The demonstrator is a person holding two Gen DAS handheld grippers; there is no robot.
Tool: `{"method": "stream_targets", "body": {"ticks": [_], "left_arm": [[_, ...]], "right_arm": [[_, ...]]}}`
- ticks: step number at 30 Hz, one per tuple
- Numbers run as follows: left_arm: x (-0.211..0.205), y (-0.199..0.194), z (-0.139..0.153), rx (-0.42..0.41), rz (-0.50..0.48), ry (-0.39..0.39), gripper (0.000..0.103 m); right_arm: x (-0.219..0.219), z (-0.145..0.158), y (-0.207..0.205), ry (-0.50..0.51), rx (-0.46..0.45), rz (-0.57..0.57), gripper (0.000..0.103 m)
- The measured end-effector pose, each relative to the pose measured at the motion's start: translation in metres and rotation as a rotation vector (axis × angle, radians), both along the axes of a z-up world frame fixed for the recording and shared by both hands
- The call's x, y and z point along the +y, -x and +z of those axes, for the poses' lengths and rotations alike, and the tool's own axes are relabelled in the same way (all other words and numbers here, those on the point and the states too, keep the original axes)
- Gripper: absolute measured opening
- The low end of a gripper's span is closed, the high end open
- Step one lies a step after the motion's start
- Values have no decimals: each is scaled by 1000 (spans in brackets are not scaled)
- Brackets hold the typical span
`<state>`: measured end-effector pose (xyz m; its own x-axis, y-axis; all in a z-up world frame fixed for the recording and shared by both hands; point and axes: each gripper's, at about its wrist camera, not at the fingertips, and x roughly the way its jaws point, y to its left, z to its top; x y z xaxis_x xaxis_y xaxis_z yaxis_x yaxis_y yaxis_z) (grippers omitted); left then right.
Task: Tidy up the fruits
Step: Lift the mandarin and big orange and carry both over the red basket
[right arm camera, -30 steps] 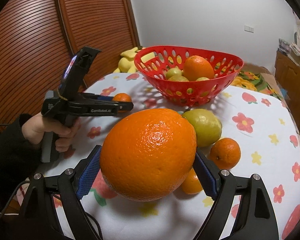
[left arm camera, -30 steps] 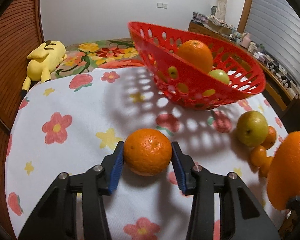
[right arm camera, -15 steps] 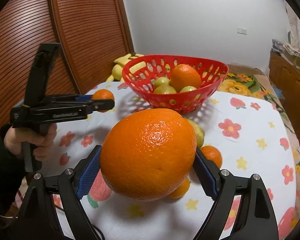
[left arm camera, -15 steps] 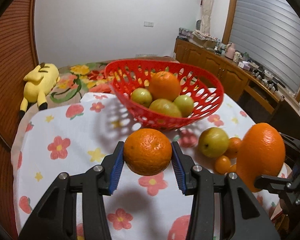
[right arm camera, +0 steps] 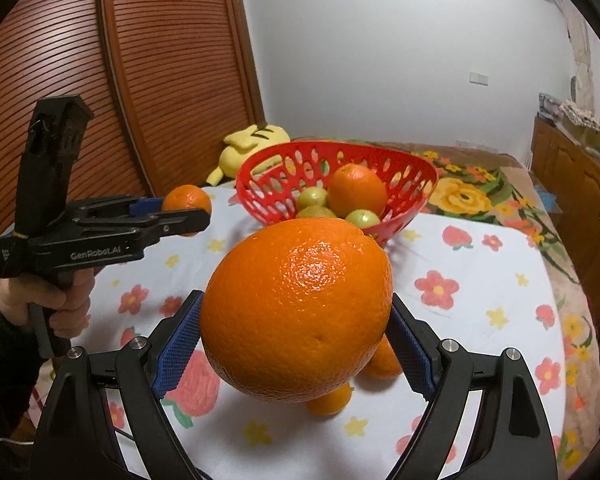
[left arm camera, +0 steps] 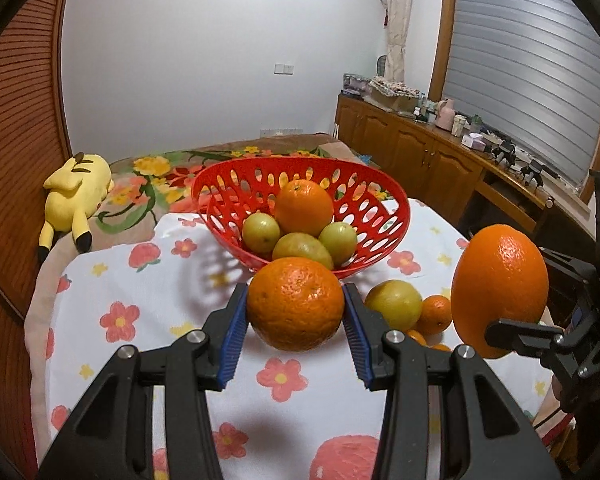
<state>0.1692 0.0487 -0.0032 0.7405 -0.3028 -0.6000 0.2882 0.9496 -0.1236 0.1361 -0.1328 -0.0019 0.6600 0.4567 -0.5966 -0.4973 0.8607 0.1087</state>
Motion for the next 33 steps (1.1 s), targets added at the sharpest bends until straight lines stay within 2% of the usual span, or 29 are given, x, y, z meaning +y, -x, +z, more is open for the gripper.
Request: {"method": "stream_targets", "body": {"ticks": [14, 33], "left_arm": [[-4, 0, 8, -22, -11, 7, 44], [-9, -53, 4, 0, 32, -14, 44]], "right_arm": [[-3, 17, -10, 11, -31, -5, 89], [6, 29, -92, 81, -41, 53, 89]]}}
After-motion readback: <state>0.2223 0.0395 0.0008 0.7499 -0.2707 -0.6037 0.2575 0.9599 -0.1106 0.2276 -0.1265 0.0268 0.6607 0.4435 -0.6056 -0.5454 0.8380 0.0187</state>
